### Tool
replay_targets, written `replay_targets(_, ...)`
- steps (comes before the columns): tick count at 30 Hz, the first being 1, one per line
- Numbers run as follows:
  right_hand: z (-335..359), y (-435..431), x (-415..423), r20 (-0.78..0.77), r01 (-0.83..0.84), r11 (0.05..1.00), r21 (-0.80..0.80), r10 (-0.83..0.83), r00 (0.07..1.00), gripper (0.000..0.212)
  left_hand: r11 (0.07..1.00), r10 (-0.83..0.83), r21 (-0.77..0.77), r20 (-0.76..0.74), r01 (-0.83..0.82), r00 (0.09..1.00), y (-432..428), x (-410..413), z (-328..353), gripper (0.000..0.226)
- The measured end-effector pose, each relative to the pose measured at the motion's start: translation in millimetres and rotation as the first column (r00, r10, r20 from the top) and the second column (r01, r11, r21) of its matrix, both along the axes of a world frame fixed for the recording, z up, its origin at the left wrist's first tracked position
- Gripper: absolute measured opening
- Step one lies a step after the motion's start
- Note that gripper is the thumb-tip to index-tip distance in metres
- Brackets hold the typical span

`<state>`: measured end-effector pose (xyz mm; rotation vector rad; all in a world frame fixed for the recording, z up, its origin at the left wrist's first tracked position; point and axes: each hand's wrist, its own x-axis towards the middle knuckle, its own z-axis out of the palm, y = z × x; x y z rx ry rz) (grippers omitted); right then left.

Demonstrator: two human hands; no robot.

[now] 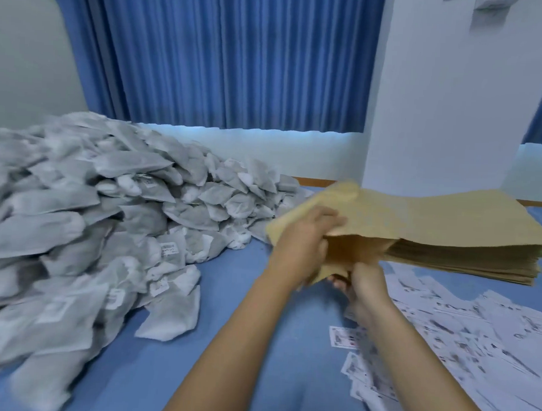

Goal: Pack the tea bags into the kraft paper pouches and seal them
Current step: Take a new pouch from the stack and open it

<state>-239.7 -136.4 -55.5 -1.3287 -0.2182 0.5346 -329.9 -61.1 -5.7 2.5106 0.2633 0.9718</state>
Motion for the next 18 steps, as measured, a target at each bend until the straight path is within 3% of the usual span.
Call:
replay_targets(1,2.6,6.5,-4.1,-0.014,0.016,0.999,0.041,-0.016,1.000,0.035,0.998,-0.065,0.007,-0.113,0.066,0.991,5.4,-6.3,-5.9,0.044)
replay_targets(2,5.0,10.9,-6.5,-0.029,0.037,0.997,0.066,-0.035,0.999,0.035,1.000,0.001,0.010,-0.153,0.000,0.988,14.7,-14.0,-12.8,0.042)
replay_targets(3,6.2,13.6,-8.6,-0.045,0.058,0.995,0.078,-0.054,0.997,0.035,0.976,0.220,0.024,-0.161,-0.219,0.962,28.2,-22.7,-21.7,0.047)
replay_targets(4,5.1,15.2,-10.5,-0.056,0.072,0.994,0.086,-0.067,0.996,0.036,0.849,0.525,0.045,-0.191,-0.527,0.830,43.7,-35.9,-29.3,0.053)
replay_targets(5,3.2,15.6,-13.2,-0.056,0.079,0.993,0.087,-0.075,0.996,0.035,0.626,0.754,0.060,-0.299,-0.777,0.585,58.7,-53.8,-34.4,0.062)
replay_targets(6,0.2,15.7,-16.4,-0.048,0.081,0.993,0.083,-0.077,0.996,0.034,0.425,0.818,0.090,-0.465,-0.900,0.340,72.0,-73.0,-40.7,0.070)
replay_targets(7,-3.5,15.7,-19.2,-0.036,0.081,0.994,0.073,-0.079,0.996,0.031,0.319,0.772,0.107,-0.606,-0.942,0.192,83.5,-89.1,-49.8,0.074)
replay_targets(8,-7.5,15.8,-21.0,-0.028,0.080,0.995,0.059,-0.078,0.997,0.029,0.296,0.694,0.099,-0.706,-0.950,0.142,92.7,-100.3,-61.1,0.072)
replay_targets(10,-12.2,15.0,-21.7,-0.035,0.077,0.996,0.051,-0.075,0.997,0.026,0.352,0.641,0.138,-0.756,-0.926,0.131,99.3,-111.1,-78.8,0.063)
replay_targets(13,-10.7,11.7,-17.4,-0.058,0.095,0.992,0.087,-0.090,0.994,0.022,0.403,0.738,0.264,-0.660,-0.876,0.141,90.6,-102.7,-90.2,0.052)
replay_targets(15,-8.5,8.9,-16.5,-0.044,0.093,0.991,0.100,-0.089,0.995,0.019,0.505,0.767,0.267,-0.575,-0.821,0.285,82.0,-90.8,-93.9,0.047)
replay_targets(18,-7.1,6.1,-16.2,-0.029,0.088,0.988,0.124,-0.085,0.996,0.016,0.746,0.648,0.271,-0.506,-0.609,0.569,64.8,-75.9,-99.6,0.045)
